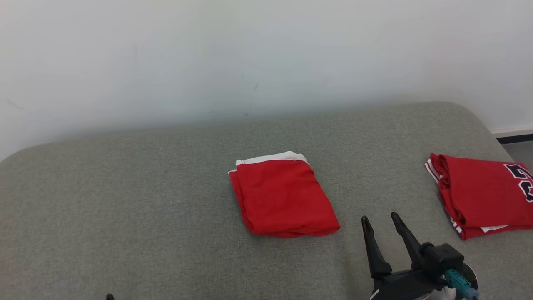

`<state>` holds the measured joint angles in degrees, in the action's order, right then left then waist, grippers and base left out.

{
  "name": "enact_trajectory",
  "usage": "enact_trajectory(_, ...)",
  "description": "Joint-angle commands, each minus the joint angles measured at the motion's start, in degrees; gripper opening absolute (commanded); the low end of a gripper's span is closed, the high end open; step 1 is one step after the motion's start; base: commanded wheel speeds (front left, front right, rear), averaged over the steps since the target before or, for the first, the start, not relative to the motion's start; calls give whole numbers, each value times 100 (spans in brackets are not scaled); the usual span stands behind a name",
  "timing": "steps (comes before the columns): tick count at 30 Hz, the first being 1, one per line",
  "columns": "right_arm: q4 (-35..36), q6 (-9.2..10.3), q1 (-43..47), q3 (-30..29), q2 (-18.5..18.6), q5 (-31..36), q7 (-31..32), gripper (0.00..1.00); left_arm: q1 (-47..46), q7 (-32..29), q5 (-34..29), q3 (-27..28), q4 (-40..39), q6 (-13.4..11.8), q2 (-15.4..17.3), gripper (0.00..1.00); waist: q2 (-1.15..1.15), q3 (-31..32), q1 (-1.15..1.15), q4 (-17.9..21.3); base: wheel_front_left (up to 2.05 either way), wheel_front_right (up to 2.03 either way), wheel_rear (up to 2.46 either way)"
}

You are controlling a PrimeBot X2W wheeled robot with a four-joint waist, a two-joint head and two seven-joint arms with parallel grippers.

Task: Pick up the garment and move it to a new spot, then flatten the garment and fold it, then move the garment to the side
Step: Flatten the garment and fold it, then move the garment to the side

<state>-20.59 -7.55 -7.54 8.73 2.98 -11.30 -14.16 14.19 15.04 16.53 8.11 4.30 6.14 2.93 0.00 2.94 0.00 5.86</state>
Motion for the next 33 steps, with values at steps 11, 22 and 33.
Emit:
enact_trajectory(11,-42,17,468,-175,-9,139,-82,100,65,16,-209,211,309,108,-6,100,0,-35,0,161,0,0,0)
enact_trajectory(22,-158,18,590,-195,-9,123,-104,100,63,16,-268,166,353,134,-6,100,0,-40,0,40,0,0,0)
enact_trajectory(33,-101,18,669,-159,-9,35,-106,100,85,16,-214,128,293,129,-6,100,0,-45,0,72,0,0,0)
